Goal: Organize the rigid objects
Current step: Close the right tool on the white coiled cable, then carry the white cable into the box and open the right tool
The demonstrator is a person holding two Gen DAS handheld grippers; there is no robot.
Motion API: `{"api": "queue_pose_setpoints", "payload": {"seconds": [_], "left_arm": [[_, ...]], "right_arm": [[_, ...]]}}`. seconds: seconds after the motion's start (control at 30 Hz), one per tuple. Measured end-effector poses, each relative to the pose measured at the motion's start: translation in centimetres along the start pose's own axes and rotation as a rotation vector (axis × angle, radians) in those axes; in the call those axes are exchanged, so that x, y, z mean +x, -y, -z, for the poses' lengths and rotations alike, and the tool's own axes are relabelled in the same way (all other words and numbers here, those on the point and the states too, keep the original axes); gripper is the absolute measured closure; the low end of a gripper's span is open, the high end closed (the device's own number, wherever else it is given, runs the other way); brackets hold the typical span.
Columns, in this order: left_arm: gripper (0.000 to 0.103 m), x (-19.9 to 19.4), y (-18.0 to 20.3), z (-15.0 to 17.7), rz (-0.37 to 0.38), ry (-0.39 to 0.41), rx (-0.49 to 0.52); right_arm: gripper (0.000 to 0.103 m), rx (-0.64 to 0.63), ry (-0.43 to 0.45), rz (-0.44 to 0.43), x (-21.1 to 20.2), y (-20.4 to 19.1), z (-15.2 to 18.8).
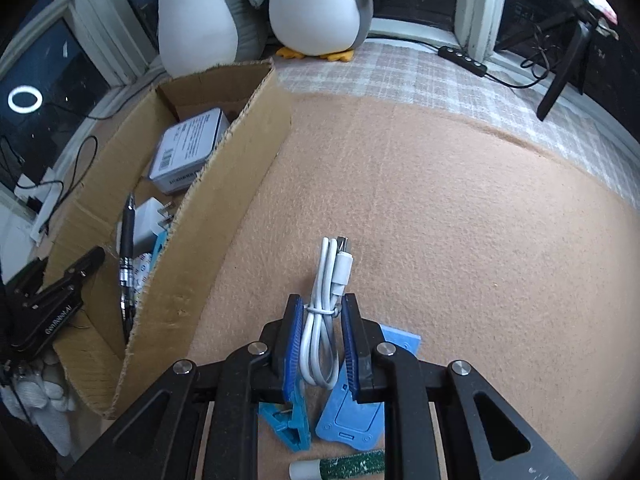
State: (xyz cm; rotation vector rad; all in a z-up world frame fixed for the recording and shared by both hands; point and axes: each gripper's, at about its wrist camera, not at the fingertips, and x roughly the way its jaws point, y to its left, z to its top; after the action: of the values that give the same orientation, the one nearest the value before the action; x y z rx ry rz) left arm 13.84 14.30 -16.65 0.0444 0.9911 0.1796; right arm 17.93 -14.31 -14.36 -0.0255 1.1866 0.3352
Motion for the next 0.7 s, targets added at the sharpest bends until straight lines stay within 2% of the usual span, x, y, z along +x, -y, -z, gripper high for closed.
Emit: {"api": "queue_pose_setpoints", "payload": {"seconds": [0.17, 0.37, 0.7], "left_arm": [[0.059, 0.0, 0.0, 0.0, 0.0, 0.0, 0.001], [0.059, 0.0, 0.0, 0.0, 0.0, 0.0, 0.0], [0.059, 0.0, 0.0, 0.1, 0.001, 0.0, -0.004]], "right_arm": [[0.086, 0.027, 0.062, -0.039, -2.7, 0.3, -0.3], [0.086, 0.011, 0.137, -0.096, -5.7, -1.6, -1.1], [0.086, -0.092, 0.156, -0.178, -6.3, -7.0, -1.5]]}}
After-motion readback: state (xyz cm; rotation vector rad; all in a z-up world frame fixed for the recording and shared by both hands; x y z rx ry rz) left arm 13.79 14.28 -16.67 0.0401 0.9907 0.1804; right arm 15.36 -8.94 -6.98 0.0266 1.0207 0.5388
